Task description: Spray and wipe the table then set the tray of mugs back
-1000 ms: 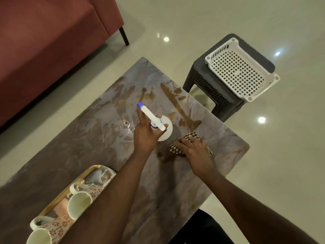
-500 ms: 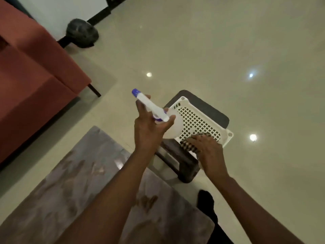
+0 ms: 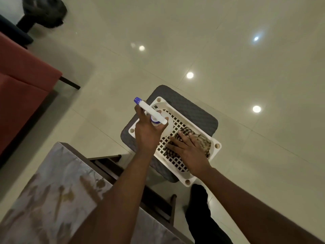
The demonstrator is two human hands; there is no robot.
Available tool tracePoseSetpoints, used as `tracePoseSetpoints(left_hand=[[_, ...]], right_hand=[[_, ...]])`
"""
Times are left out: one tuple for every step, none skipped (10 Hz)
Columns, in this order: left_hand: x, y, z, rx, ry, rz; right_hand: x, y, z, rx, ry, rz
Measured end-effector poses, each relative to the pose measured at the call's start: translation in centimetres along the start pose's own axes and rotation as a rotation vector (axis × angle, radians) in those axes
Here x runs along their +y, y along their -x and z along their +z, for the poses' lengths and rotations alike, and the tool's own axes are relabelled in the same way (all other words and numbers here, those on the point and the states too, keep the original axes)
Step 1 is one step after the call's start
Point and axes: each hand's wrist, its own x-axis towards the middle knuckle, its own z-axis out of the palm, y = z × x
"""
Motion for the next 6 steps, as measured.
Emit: tracePoseSetpoints(left_hand=[[0.1,0.3,-0.1,0.010,0.010,0.013],[0.0,0.6,-0.5,0.009,0.036,0.005],[0.7,0.6,-0.7,-0.027,0.069,-0.034],[1.1,0.7,-1.2,-0.105,0.040,-0.062],[2.1,1.2,-3.1,-0.170,0.103,-0.039],[1.4,3.3,-6.1,-0.136,0.044,0.022]], right_hand=[[0.2,0.5,0.1,0.033,0.103,-0.080],[0.3,0.5,0.3,-0.033,0.149,-0.085],[0.1,0.3,0.2,-0.105,0.172,-0.062],[-0.1,0.2,-0.1,-0.073,0.144,-0.032],[-2.1,0.5,-3.4,0.146,0.001,0.026],[-6.2,2.0,-6.6,0.401,-0.053,-0.041]])
